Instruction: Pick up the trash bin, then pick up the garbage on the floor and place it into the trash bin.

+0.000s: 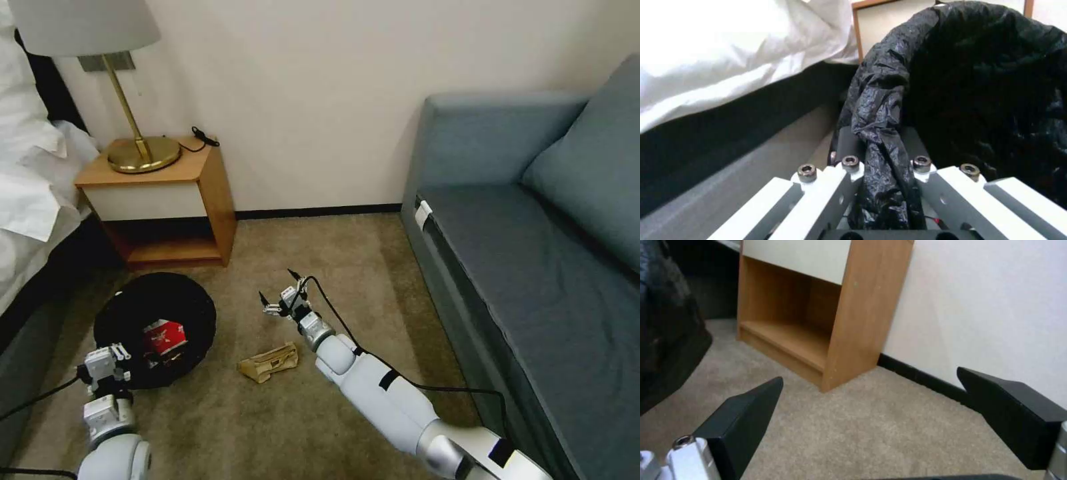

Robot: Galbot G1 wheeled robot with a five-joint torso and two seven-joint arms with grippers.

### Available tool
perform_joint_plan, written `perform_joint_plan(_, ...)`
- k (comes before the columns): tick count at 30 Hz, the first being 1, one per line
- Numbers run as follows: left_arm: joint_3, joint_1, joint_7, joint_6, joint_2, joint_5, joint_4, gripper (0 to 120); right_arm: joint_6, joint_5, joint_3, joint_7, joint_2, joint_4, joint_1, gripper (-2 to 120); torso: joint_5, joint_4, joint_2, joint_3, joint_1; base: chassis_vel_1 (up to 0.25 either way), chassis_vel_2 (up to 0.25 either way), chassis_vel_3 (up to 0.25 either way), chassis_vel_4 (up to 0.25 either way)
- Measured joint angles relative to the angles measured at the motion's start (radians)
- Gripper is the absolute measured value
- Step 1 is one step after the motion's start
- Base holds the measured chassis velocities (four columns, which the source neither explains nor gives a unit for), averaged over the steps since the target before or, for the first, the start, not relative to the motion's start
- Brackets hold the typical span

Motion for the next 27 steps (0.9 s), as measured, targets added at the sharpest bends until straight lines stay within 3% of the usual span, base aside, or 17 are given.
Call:
perform_joint_plan(4, -0.008, 0.003, 0.001, -0.006, 0.012, -0.006, 0.014, 6, -0.028, 0.031, -0.002, -0.074, -0.003, -0.026, 0.024, 100, 0.0000, 0.0000, 0.000, 0.000, 0.000, 0.000, 0.000, 0.000, 0.000)
perform_joint_plan(12, -0.015, 0.019, 0.001, -0.007, 0.062, -0.029, 0.021, 6, -0.159, 0.135, -0.024, -0.365, -0.018, -0.097, 0.132, 100, 0.0000, -0.0001, 0.000, 0.000, 0.000, 0.000, 0.000, 0.000, 0.000)
perform_joint_plan(15, -0.015, 0.020, 0.001, -0.006, 0.063, -0.029, 0.021, 6, -0.163, 0.136, -0.025, -0.372, -0.018, -0.100, 0.136, 100, 0.0000, -0.0001, 0.000, 0.000, 0.000, 0.000, 0.000, 0.000, 0.000)
perform_joint_plan(18, -0.015, 0.022, 0.002, 0.015, 0.068, -0.030, 0.002, 6, -0.261, 0.105, -0.046, -0.563, -0.010, -0.167, 0.215, 100, 0.0000, -0.0002, 0.000, 0.000, 0.000, 0.000, 0.000, 0.000, 0.000)
perform_joint_plan(27, -0.015, 0.026, 0.002, 0.034, 0.040, -0.013, -0.022, 6, -0.268, -0.018, -0.055, -0.658, 0.026, -0.258, 0.207, 100, 0.0000, -0.0001, 0.000, 0.000, 0.000, 0.000, 0.000, 0.000, 0.000)
